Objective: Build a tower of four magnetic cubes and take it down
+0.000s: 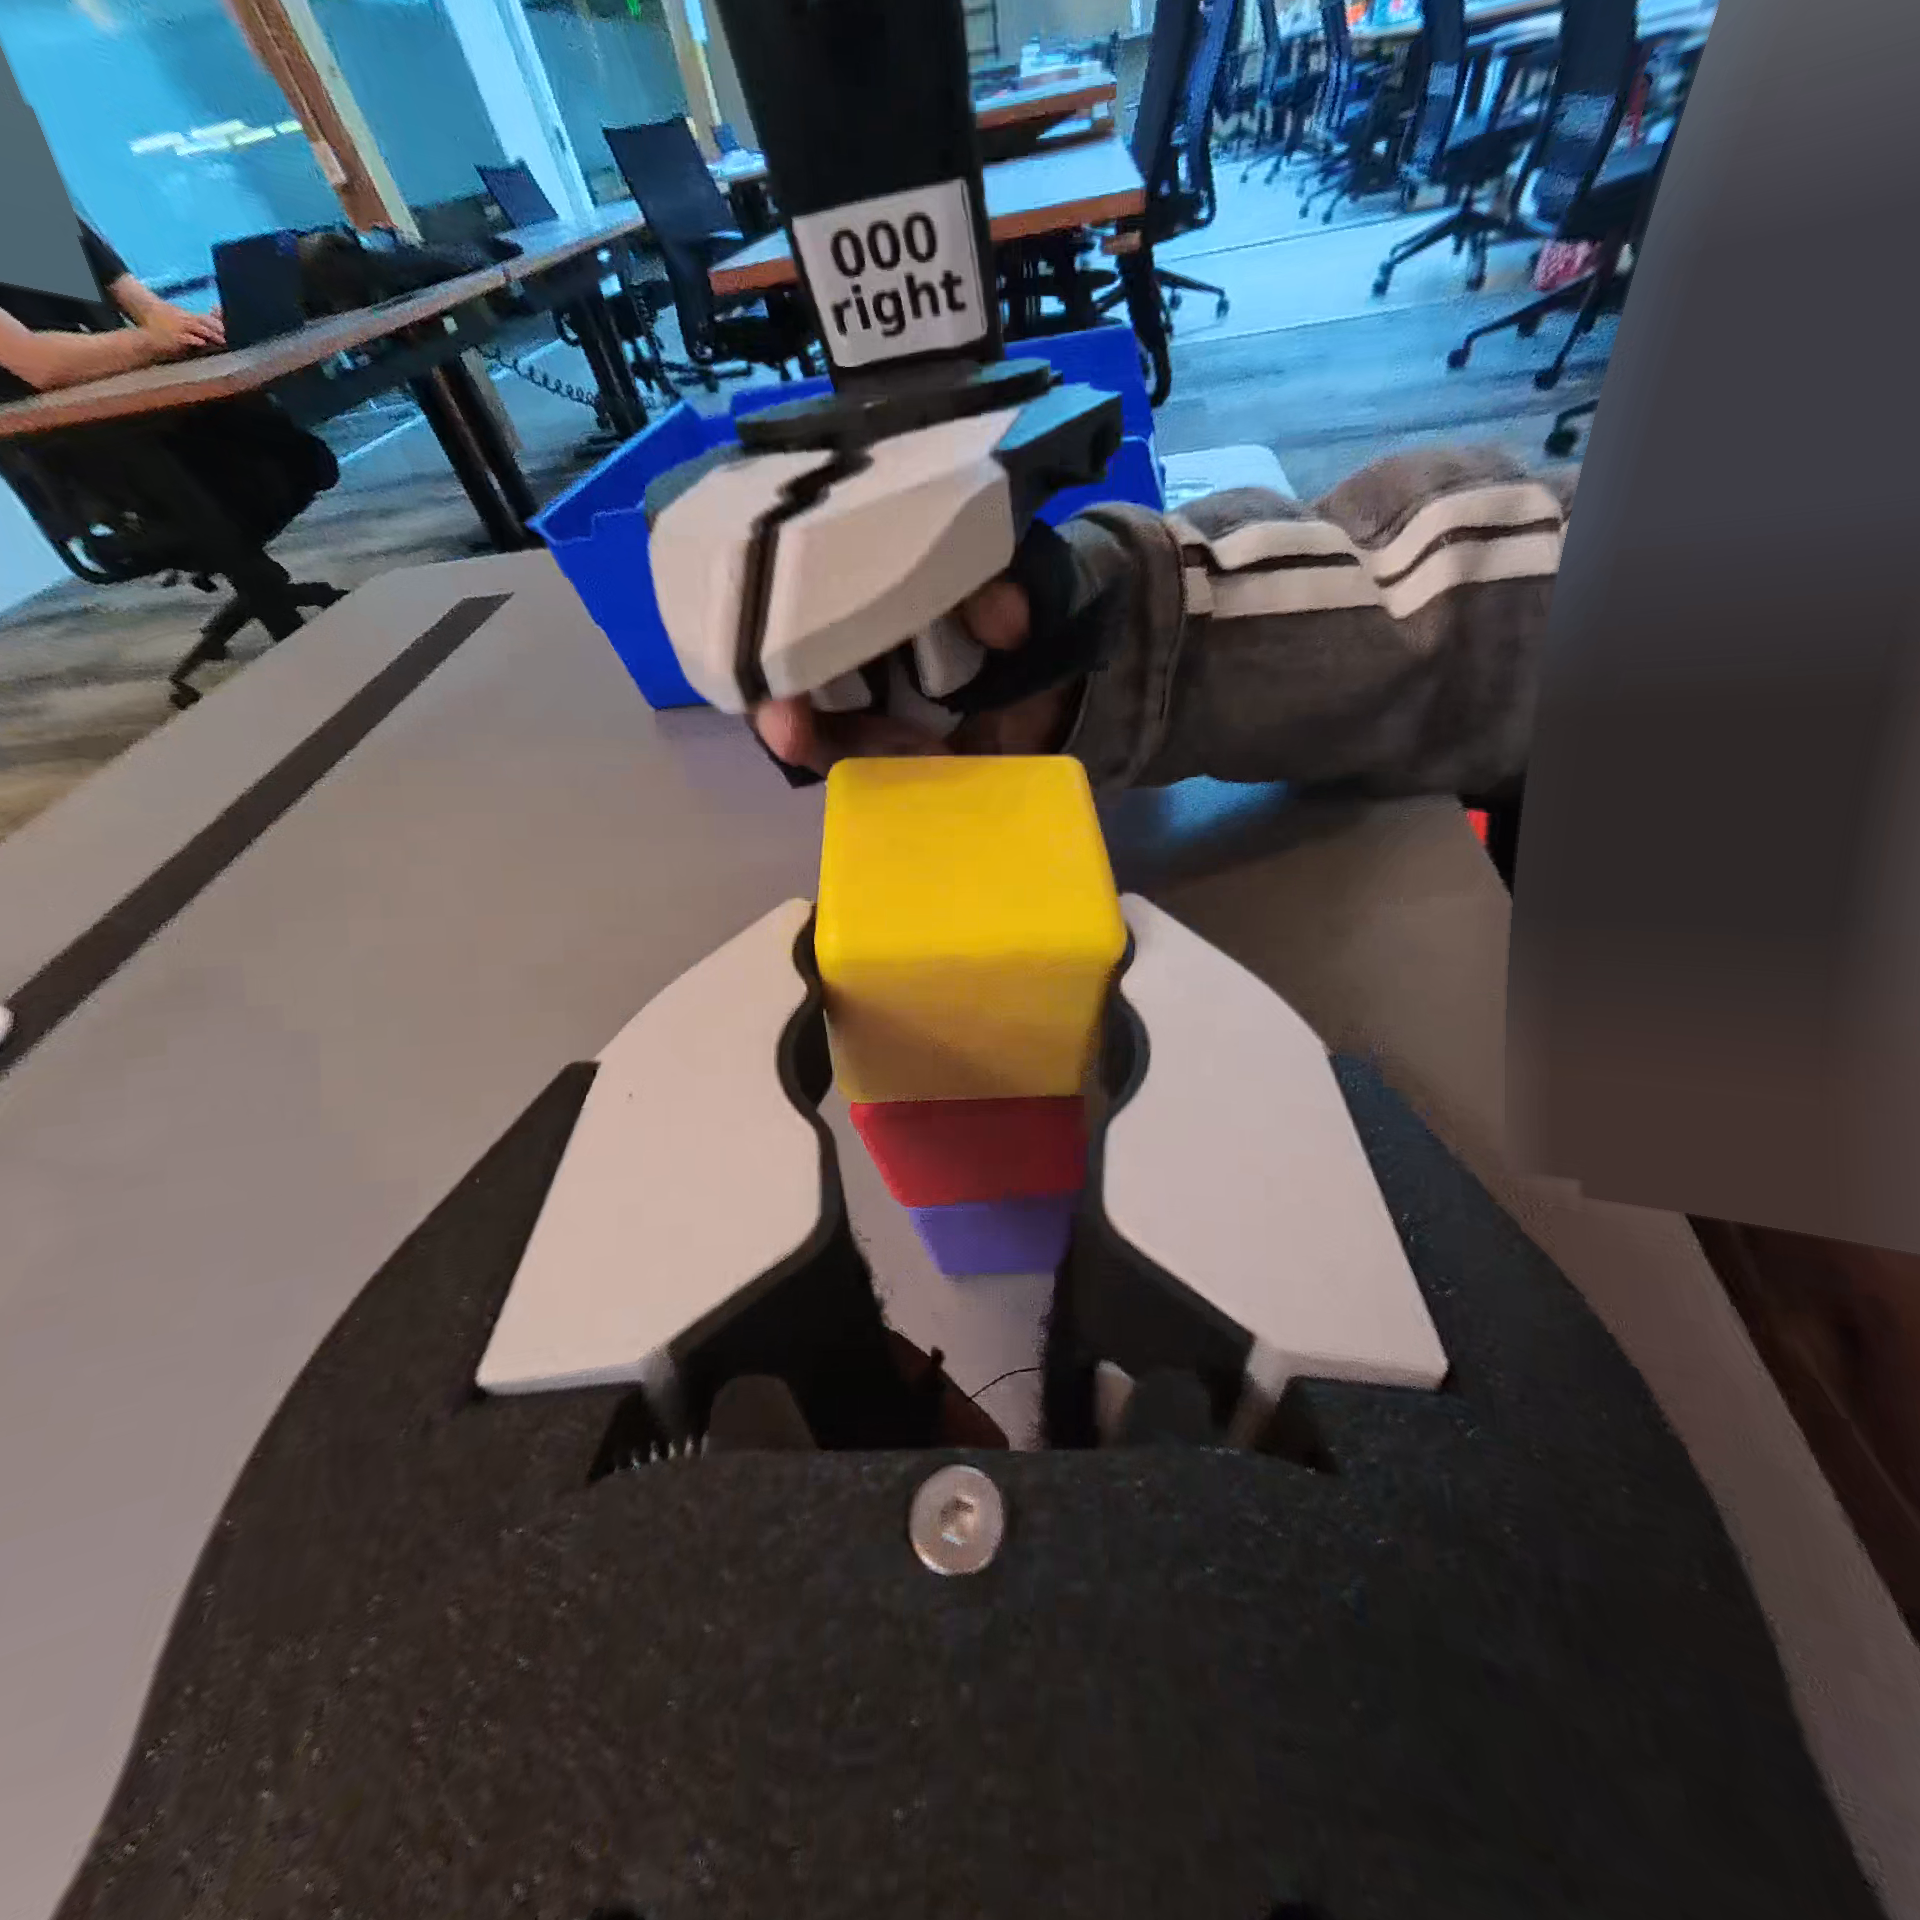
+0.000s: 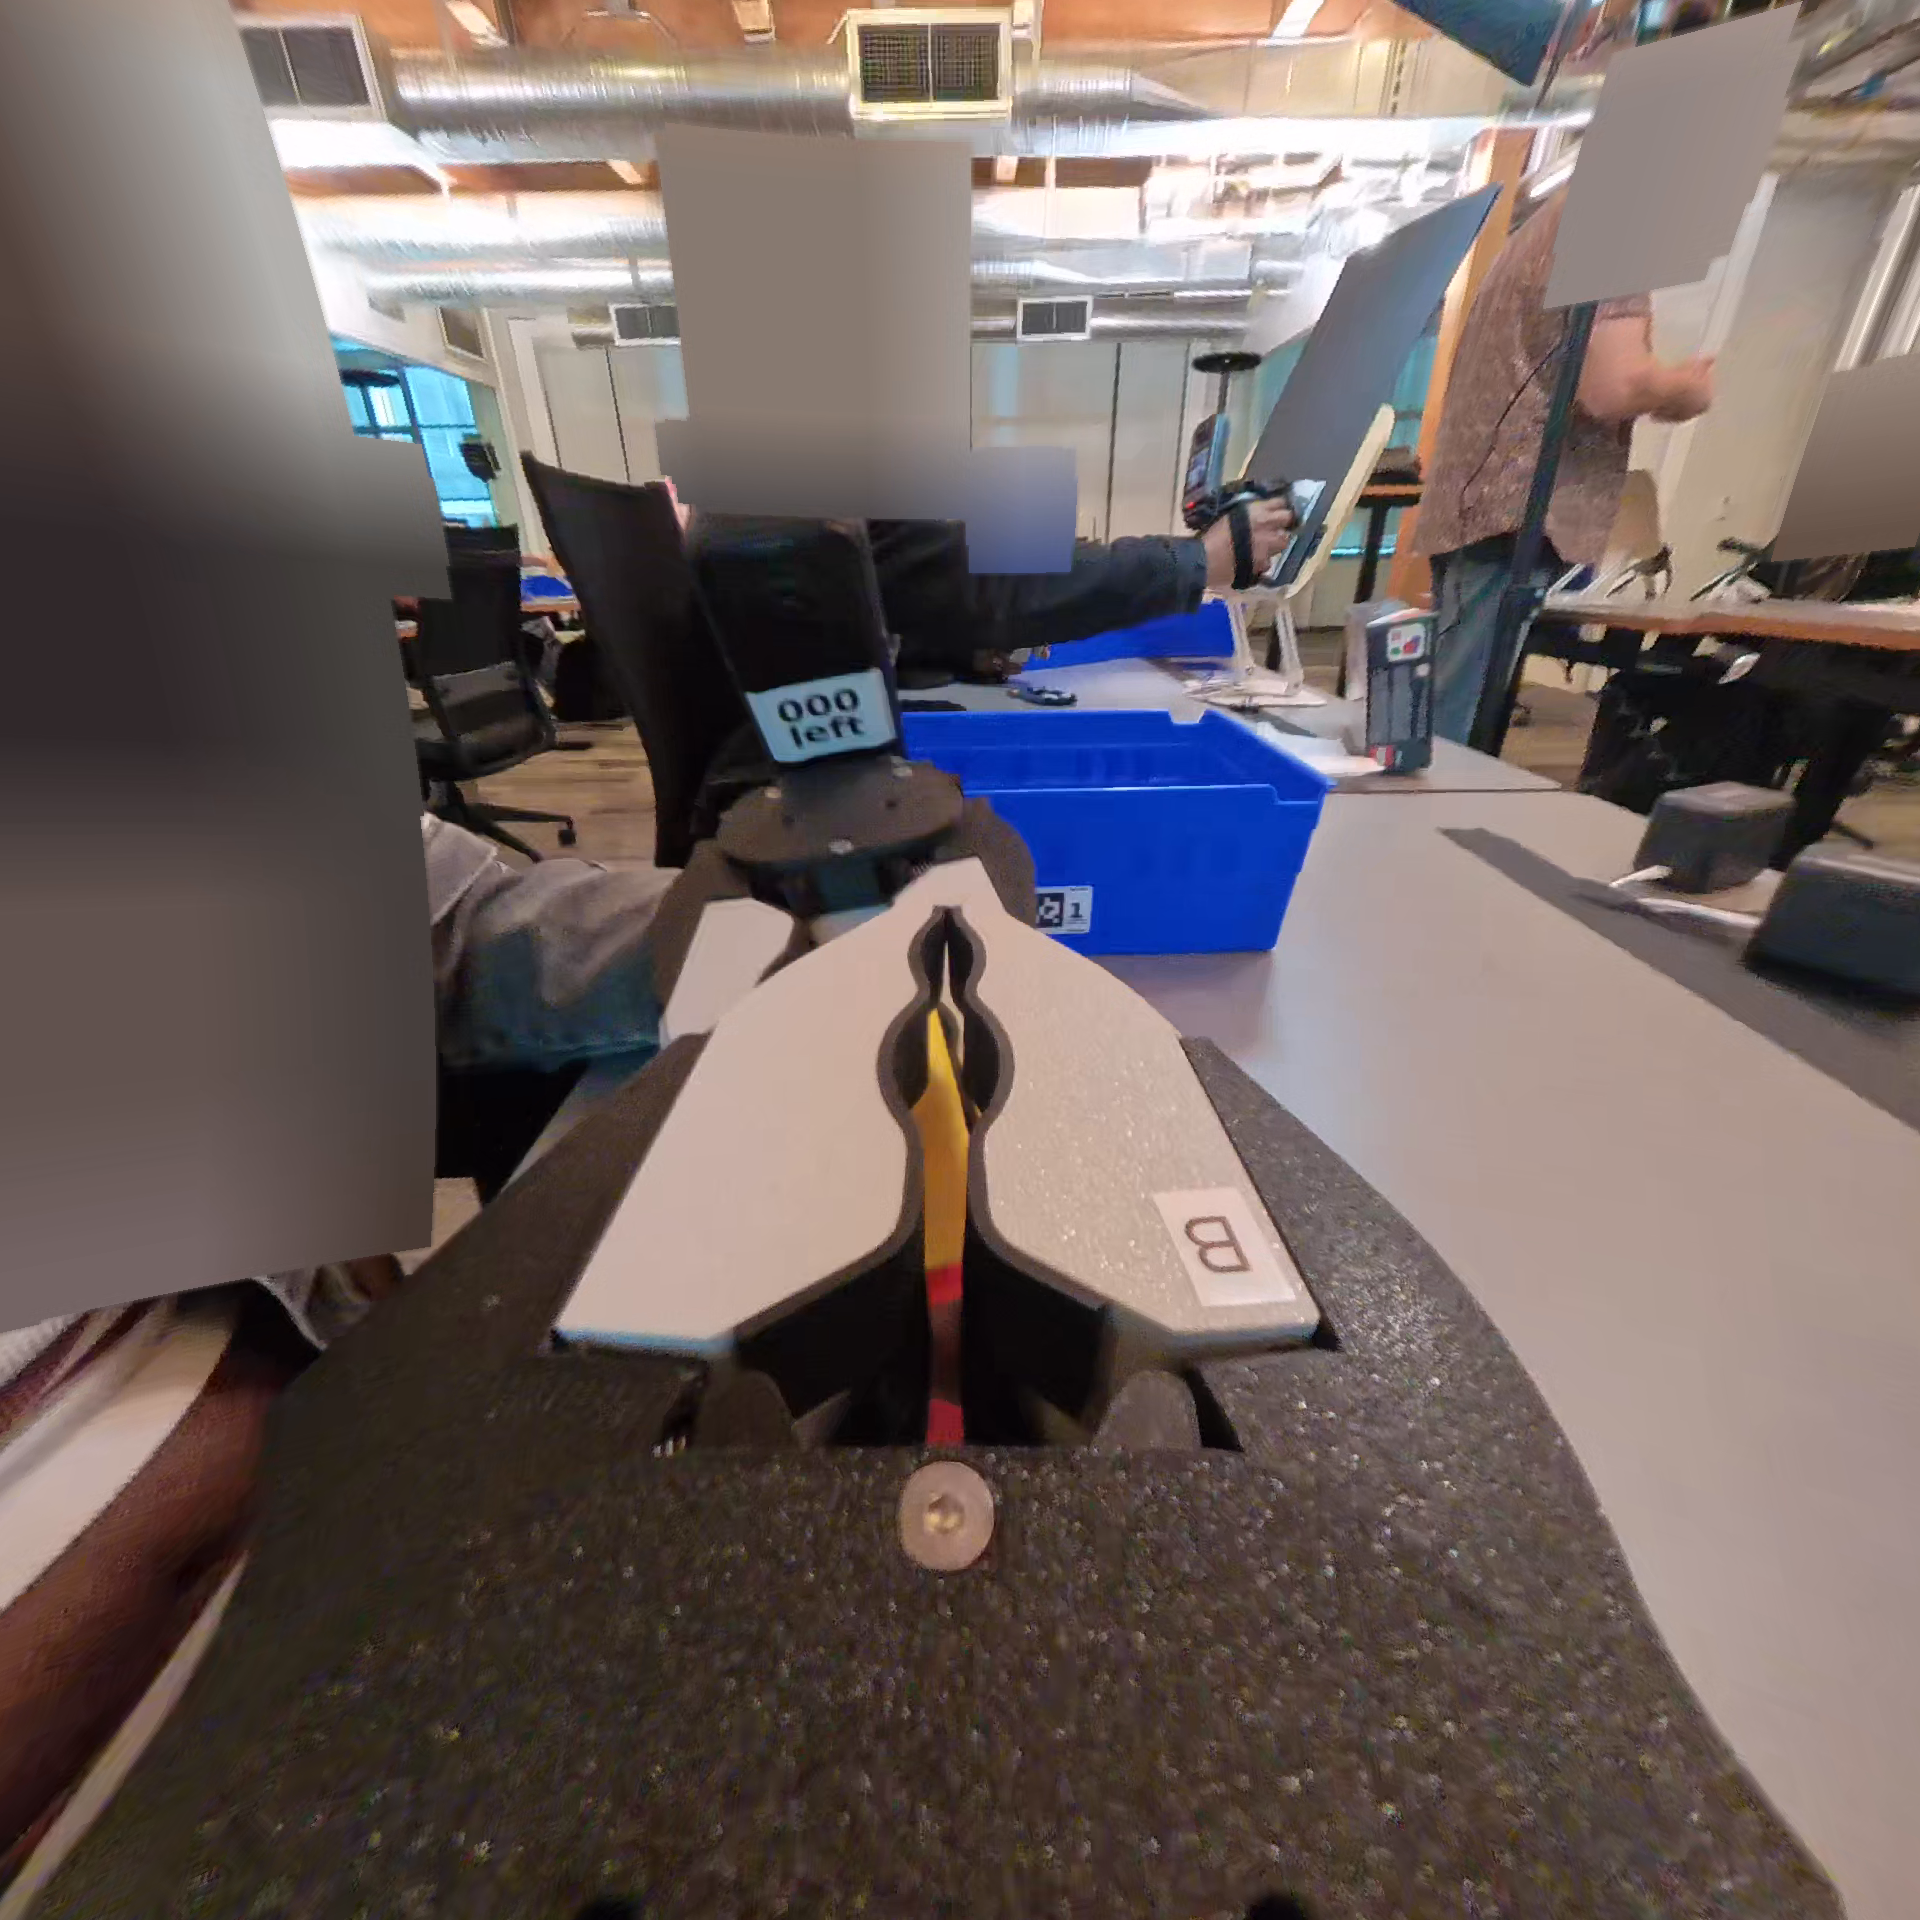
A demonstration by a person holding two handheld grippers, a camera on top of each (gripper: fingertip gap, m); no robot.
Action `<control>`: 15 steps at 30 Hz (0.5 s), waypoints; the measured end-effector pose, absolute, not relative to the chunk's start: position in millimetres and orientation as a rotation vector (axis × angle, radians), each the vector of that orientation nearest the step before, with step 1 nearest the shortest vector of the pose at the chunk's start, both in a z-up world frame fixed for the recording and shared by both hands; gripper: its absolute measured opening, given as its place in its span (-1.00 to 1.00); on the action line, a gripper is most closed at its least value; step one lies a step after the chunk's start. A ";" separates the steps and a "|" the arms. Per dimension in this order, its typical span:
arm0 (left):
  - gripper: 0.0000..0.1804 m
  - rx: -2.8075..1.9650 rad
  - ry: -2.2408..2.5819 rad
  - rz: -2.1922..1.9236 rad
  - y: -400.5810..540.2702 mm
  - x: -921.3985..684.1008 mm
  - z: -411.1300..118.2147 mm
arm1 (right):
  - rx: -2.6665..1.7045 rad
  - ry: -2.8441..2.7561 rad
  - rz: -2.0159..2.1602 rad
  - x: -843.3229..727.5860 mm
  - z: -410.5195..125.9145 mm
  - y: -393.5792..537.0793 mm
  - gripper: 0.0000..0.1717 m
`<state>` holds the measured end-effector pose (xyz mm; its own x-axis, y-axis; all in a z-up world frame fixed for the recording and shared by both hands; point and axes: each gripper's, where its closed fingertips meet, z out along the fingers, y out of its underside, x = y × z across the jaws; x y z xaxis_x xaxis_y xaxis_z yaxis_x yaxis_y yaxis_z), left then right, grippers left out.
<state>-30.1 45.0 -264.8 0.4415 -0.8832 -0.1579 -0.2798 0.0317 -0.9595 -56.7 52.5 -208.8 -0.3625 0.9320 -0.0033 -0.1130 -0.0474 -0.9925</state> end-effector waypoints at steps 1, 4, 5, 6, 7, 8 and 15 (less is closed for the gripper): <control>-0.46 -1.504 1.079 -0.624 43.5 -34.3 -264.6 | -0.917 -1.361 1.555 -53.5 -206.3 53.3 -0.97; -0.46 -1.504 1.024 -0.657 47.8 -43.2 -262.6 | -0.907 -1.387 1.627 -45.6 -203.6 53.3 -0.67; -0.46 -1.500 1.020 -0.652 48.7 -44.6 -261.5 | -0.906 -1.415 1.632 -44.0 -205.6 51.0 -0.57; -0.46 -1.491 1.019 -0.643 49.1 -45.1 -258.9 | -0.895 -1.444 1.619 -43.4 -207.7 47.9 -0.46; -0.46 -1.479 1.019 -0.647 48.2 -44.6 -255.8 | -0.881 -1.464 1.597 -43.9 -209.5 45.2 -0.36; -0.46 -1.468 1.015 -0.658 47.6 -43.8 -252.6 | -0.869 -1.481 1.575 -45.4 -211.4 42.4 -0.37; -0.46 -1.426 1.009 -0.669 44.7 -41.0 -246.4 | -0.886 -1.561 1.489 -54.5 -229.3 37.3 -0.38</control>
<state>-41.0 44.7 -246.4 0.4572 -0.8744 -0.1623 -0.1913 0.0815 -0.9781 -54.5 37.3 -229.3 -0.4461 0.8919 0.0749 -0.0328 0.0673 -0.9972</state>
